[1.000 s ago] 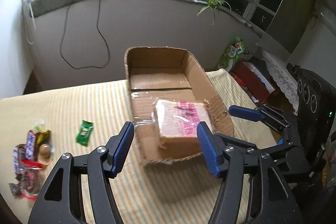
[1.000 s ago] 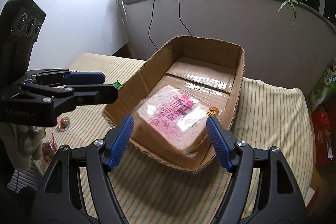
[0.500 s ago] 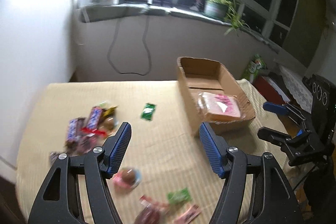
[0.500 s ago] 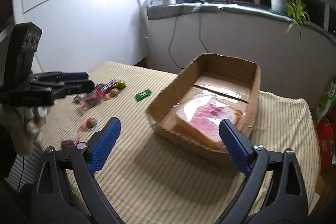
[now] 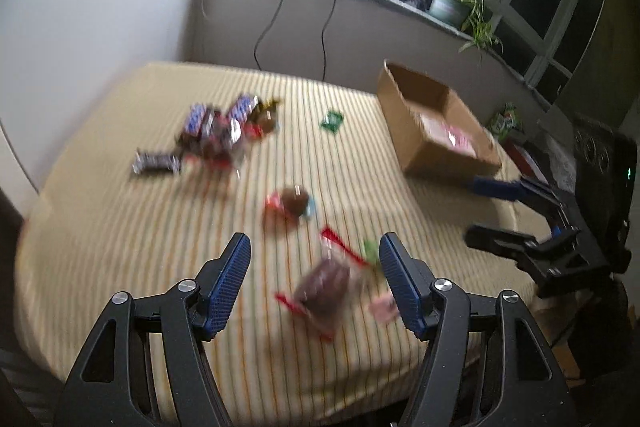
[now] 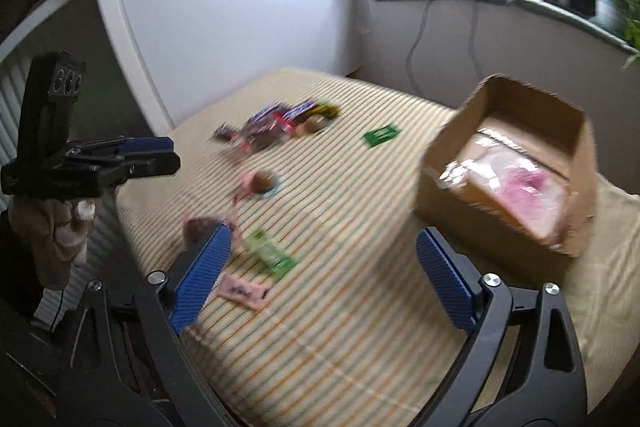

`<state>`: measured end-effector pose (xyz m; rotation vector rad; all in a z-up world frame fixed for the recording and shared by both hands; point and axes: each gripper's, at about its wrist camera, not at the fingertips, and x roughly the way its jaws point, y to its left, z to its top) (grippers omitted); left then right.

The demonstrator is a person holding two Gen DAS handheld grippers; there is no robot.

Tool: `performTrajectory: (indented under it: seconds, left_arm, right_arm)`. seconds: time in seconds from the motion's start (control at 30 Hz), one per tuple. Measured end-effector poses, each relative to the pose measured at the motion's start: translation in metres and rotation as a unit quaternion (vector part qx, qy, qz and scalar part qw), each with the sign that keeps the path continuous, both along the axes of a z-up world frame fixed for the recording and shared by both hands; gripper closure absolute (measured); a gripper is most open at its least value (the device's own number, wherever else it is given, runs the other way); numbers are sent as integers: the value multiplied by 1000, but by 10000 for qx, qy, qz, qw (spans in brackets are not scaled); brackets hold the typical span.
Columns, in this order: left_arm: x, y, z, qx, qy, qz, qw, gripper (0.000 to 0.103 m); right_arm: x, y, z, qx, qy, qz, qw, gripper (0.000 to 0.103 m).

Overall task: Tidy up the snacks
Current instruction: 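Grasp the red-bean bun with the left tool while the right tool grasps the green candy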

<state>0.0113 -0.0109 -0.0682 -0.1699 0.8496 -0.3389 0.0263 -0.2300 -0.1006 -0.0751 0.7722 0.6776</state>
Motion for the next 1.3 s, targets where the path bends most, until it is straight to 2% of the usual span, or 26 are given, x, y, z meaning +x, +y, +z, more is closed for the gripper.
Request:
performTrajectory:
  seconds: [0.07, 0.3, 0.53, 0.7, 0.77, 0.97, 1.2, 1.3]
  left_arm:
    - [-3, -2, -10, -50, 135, -91, 9999, 44]
    - [-8, -16, -22, 334, 149, -337, 9988, 45]
    - [-2, -21, -35, 614, 189, -417, 9971, 45]
    - [1, -22, -45, 720, 279, -371, 9963, 50]
    - [3, -21, -47, 712, 322, -344, 9963, 57]
    - [9, -20, -47, 676, 297, -269, 9969, 65]
    - [8, -16, -47, 566, 294, -188, 9978, 66]
    - [8, -15, -46, 533, 291, -173, 9980, 67]
  right_arm:
    - [1, 11, -7, -75, 87, 185, 9998, 19]
    - [9, 44, -35, -516, 380, 748, 9951, 40]
    - [21, 57, -54, -815, 512, 949, 9908, 46]
    - [26, 61, -65, -941, 547, 988, 9891, 55]
    - [28, 61, -66, -940, 544, 1003, 9890, 55]
    - [27, 72, -68, -1208, 396, 1189, 9847, 59]
    - [24, 71, -66, -1286, 383, 1195, 9837, 81]
    - [25, 68, -65, -1147, 456, 1093, 9863, 81]
